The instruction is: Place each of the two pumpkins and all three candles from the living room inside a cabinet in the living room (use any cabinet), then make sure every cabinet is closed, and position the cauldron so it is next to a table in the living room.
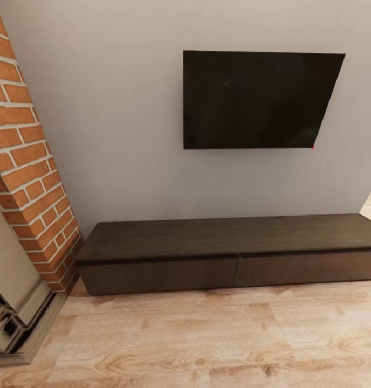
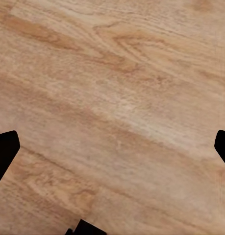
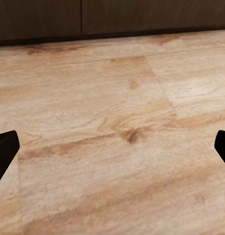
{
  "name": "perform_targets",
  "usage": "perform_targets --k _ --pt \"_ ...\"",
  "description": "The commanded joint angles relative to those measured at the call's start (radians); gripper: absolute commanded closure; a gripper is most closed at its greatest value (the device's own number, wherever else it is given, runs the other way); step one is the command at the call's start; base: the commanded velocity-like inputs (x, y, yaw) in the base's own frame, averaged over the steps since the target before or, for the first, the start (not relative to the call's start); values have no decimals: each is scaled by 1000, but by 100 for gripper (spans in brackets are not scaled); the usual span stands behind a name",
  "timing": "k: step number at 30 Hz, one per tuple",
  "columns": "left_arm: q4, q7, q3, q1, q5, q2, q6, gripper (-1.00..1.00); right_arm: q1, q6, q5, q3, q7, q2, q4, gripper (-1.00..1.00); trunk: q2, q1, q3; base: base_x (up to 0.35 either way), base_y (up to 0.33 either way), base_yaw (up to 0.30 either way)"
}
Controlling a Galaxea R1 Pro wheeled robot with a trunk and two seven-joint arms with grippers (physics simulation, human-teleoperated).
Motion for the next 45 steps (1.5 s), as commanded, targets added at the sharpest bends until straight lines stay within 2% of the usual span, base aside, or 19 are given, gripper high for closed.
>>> perform_targets --k 1,36,37,42,43,44,45 --pt "-5 10 -8 -2 0 1 -5 -100 -1 -3 -10 9 -2 0 1 -100 -8 4 -4 0 0 0" --pt "3 7 -3 -2 0 4 1 -100 -1 3 -11 8 -2 -1 -3 -100 -253 138 -114 0 0 0" --pt "5 7 -3 -10 0 -12 18 -100 -1 5 -11 7 -3 0 -64 -100 -260 142 -117 0 0 0" --pt "13 10 -3 -104 -8 -22 160 -100 -3 32 -19 5 -8 2 -191 -100 -295 161 -133 0 0 0" --pt "16 12 -3 -146 -10 -29 201 -100 -6 66 -20 4 -9 2 -236 -100 -302 165 -136 0 0 0" --pt "17 13 -2 -160 -10 -33 210 -100 -7 82 -21 4 -10 2 -251 -100 -309 169 -139 0 0 0" --pt "20 24 -3 -201 -11 -50 228 -100 -20 139 -23 3 -10 2 -292 -100 -316 172 -142 0 0 0"
